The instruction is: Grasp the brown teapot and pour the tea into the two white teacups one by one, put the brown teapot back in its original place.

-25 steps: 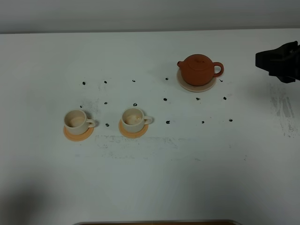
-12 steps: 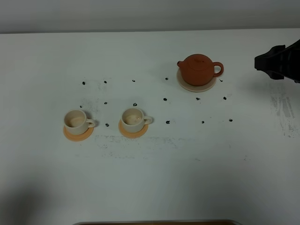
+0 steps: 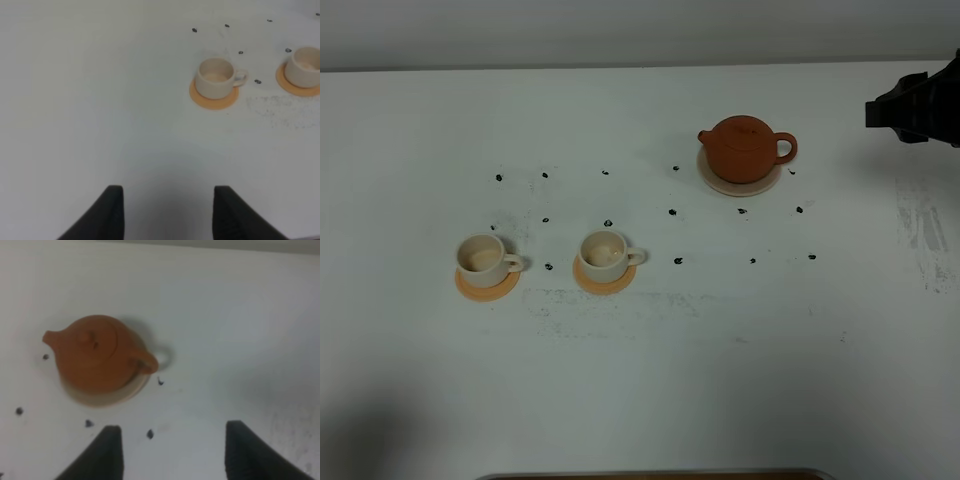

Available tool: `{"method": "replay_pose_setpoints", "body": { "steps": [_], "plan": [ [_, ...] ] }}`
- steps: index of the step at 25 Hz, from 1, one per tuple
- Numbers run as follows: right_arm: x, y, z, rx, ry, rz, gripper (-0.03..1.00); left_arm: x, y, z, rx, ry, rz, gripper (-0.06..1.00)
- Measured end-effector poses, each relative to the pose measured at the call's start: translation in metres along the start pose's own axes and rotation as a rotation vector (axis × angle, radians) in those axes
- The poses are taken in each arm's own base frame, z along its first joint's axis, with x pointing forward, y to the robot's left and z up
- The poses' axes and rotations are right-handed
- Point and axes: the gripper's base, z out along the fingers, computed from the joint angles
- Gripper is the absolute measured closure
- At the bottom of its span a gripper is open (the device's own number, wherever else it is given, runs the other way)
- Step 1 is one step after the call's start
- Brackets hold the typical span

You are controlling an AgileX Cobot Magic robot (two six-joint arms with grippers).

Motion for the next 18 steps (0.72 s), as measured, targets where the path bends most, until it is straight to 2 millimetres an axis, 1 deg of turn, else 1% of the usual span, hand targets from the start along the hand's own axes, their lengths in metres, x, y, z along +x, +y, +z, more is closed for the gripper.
{"method": "replay_pose_setpoints", "body": {
  "steps": [6,12,18],
  "plan": [
    [-0.009,0.008,0.017,0.021,0.030,-0.042,0.49,0.000,0.000,0.000,0.000,0.000,0.000,0.51],
    [-0.019,0.024,0.045,-0.004,0.056,-0.076,0.49,0.000,0.000,0.000,0.000,0.000,0.000,0.51],
    [-0.036,0.024,0.073,-0.009,0.051,-0.076,0.49,0.000,0.000,0.000,0.000,0.000,0.000,0.51]
  ]
}}
